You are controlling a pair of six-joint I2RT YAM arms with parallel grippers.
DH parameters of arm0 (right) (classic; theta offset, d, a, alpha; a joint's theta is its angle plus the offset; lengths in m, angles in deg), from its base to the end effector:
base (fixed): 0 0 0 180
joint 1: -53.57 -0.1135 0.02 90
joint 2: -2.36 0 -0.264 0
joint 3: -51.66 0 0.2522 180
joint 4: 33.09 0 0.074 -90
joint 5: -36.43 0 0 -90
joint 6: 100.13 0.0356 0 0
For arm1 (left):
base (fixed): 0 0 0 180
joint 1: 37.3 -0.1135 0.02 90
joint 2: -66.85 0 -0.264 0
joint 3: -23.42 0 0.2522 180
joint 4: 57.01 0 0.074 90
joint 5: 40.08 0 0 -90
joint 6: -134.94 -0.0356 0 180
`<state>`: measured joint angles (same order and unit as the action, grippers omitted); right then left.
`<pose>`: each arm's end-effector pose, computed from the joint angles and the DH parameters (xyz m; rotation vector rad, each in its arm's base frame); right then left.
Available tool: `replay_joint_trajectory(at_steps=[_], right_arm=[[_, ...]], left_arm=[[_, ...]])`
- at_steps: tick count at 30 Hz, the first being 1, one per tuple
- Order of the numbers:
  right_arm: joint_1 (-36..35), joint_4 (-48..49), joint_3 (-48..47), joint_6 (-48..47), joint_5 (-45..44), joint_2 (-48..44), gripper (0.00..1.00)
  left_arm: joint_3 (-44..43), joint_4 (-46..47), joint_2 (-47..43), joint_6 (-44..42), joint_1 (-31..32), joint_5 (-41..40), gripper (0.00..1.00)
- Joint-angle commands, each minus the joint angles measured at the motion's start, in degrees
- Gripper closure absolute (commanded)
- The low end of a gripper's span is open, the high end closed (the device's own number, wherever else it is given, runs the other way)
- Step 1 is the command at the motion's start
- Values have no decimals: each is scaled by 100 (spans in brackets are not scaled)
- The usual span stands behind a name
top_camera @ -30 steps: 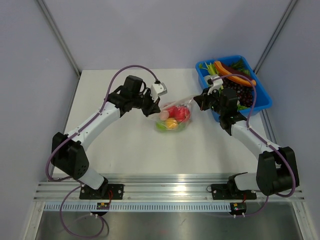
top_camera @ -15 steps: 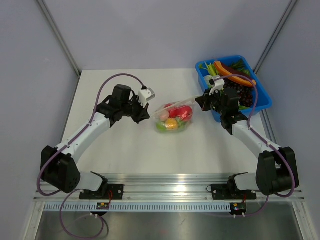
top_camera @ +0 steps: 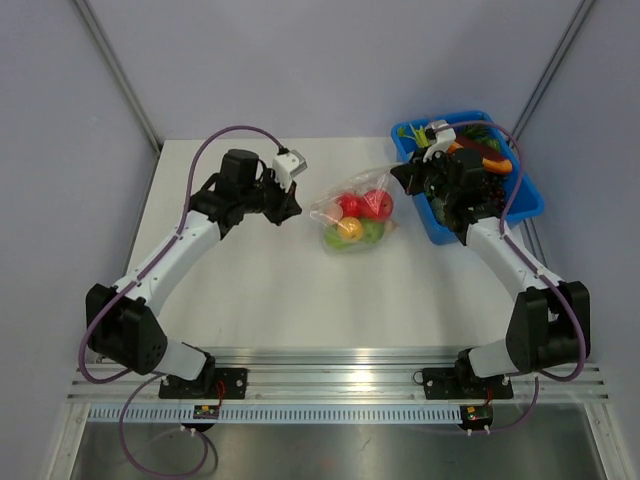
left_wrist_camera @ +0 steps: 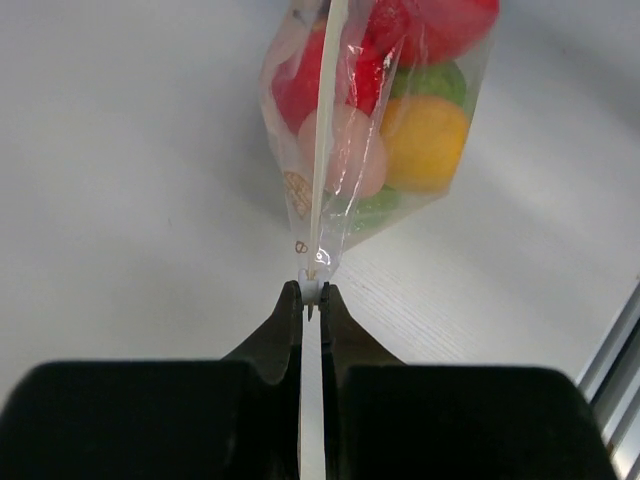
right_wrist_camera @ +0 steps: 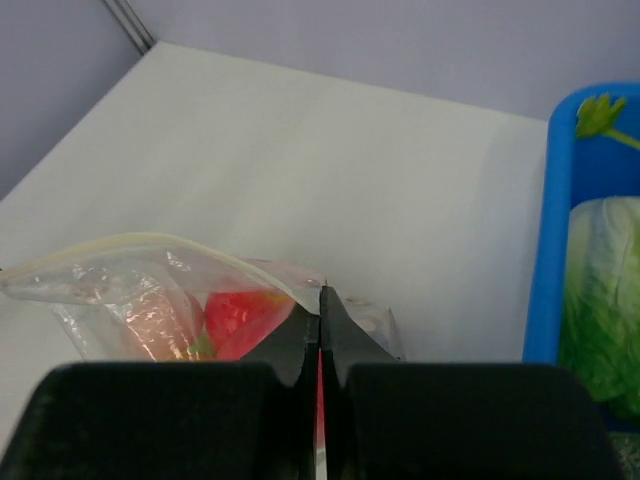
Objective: Place the food in the zip-top bag and seal the zipper
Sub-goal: Place the zipper food storage bag at the center of the board, then reset both arms
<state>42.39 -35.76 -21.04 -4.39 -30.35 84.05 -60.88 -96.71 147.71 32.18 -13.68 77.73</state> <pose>0.3264 0.0788 0.3138 -0.3796 1.7524 0.5714 0.2818 -0.1414 0.3269 0.9377 1.9801 -0.6400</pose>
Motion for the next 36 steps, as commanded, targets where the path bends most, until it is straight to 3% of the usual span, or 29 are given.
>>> replay_joint_trajectory(at_steps=[1, 6, 7, 8, 10, 11, 12, 14, 16, 21, 22, 25, 29, 36], right_arm=[[72, 349, -820, 164, 374, -65, 100], [11, 613, -498, 305, 1192, -398, 98], [-33, 605, -348, 331, 1559, -469, 94], [-103, 500, -173, 288, 1710, -653, 72], [-488, 106, 362, -148, 1660, -899, 43], [-656, -140, 539, -317, 1511, -1040, 32], [-771, -490, 698, -432, 1310, -1354, 22], [-842, -843, 1050, -390, 922, -1664, 15], [-842, -1187, 1051, -127, 249, -2077, 1], [-842, -2786, 376, 1033, -1976, -2412, 1], [-842, -2962, 183, 1270, -2710, -2395, 1], [-842, -3867, -143, 1745, -3743, -2290, 1], [-842, -4807, -188, 2027, -4237, -2070, 1], [-842, -5082, 189, 2177, -4256, -2113, 1]], left_arm=[[-1055, 282, 167, 27, -138, -189, 100], [-962, 738, -358, 290, -305, -460, 100], [-822, 956, -508, 343, -314, -565, 93], [-551, 1011, -632, 405, -314, -784, 73], [-233, 1090, -1043, 537, -323, -978, 13], [-93, 1099, -1185, 607, -331, -1101, 2], [213, 1117, -1369, 703, -340, -1277, 1], [444, 1134, -1905, 932, -340, -1453, 1], [638, 1082, -2248, 1248, -340, -1743, 1], [612, 547, -3023, 2547, -340, -2577, 1], [560, 137, -3041, 2663, -340, -2640, 1], [637, -716, -3023, 2971, -340, -2729, 1], [1216, -1265, -3313, 3252, -340, -2894, 1], [1991, -1274, -4148, 3420, -340, -3080, 1]])
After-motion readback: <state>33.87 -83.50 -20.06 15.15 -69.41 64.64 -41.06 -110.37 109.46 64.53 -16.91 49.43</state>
